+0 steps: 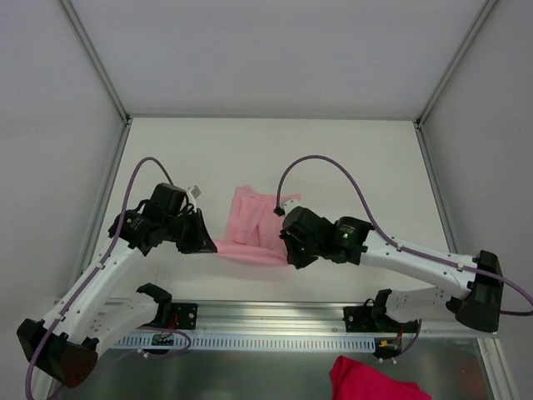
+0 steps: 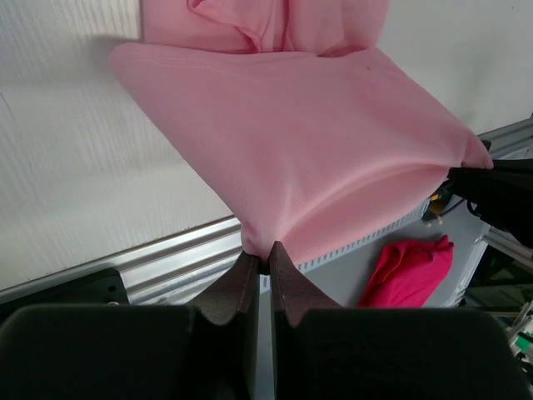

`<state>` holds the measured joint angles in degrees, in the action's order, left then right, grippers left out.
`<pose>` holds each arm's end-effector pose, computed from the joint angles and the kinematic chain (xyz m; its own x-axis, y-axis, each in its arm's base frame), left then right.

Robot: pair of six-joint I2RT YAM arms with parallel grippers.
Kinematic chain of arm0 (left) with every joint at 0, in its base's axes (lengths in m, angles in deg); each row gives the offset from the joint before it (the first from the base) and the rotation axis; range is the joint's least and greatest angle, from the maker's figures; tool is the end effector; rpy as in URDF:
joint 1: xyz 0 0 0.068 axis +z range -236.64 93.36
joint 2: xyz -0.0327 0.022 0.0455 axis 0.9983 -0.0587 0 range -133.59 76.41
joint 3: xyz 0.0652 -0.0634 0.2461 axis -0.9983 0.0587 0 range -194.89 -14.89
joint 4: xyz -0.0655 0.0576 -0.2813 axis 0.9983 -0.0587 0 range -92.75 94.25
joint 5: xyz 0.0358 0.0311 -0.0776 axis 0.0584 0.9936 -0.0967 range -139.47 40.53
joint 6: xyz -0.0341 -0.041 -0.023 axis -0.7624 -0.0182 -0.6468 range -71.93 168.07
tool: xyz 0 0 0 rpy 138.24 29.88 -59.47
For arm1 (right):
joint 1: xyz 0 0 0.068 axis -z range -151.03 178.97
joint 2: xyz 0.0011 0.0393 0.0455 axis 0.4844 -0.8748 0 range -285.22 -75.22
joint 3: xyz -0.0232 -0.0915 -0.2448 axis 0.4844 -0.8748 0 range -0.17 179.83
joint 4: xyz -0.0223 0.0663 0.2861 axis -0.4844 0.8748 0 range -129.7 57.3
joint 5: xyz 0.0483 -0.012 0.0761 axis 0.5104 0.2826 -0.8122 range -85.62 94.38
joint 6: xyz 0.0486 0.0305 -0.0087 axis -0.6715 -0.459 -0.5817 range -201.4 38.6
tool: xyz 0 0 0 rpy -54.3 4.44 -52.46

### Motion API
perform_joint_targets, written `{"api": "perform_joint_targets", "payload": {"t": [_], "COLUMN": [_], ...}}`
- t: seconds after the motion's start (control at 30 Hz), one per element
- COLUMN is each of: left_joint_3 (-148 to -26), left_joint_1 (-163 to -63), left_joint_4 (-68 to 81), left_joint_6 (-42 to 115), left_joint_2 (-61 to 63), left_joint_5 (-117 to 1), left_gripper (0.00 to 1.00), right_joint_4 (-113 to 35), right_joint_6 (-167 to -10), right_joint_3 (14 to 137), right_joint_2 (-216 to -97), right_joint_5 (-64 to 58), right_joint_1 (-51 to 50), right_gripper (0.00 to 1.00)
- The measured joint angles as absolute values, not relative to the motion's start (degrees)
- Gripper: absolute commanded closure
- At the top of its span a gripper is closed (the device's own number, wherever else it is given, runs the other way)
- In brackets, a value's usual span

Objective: Fold and stack the t-shirts
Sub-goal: Fold the long partially folded tshirt into a neat square

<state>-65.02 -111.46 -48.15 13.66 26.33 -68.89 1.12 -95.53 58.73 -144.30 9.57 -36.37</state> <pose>0.1818 -0.0994 0.2783 -0.9208 -0.1613 -0.3551 0.0726 0.8237 -0.5624 0.1239 0.2606 0.2699 -0.5295 -0.5709 -0.6275 -0.7755 0.6256 0.0853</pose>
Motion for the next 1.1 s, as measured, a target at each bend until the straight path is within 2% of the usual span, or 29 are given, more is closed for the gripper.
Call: {"api": "perform_joint_targets", "payload": {"t": [0.27,1.1], "left_joint_3": [-66.0,-78.3], "left_joint_1": [-111.4,-111.4], "left_joint_4": [-42.4,-33.3], "left_joint_6": [12.3,14.4], "left_joint_2": [20.1,0.4], "left_joint_5": [-67.4,-63.9], "left_gripper": [1.00,1.00], "right_joint_4": [1.0,0.4], "right_joint_6": [-91.0,-82.8], "right_joint_3": [61.4,66.6], "right_joint_2": [-152.0,-152.3], "right_joint_5": [14.7,23.6], "right_joint_1": [-36.4,-30.0], "right_gripper": [0.99,0.99]}}
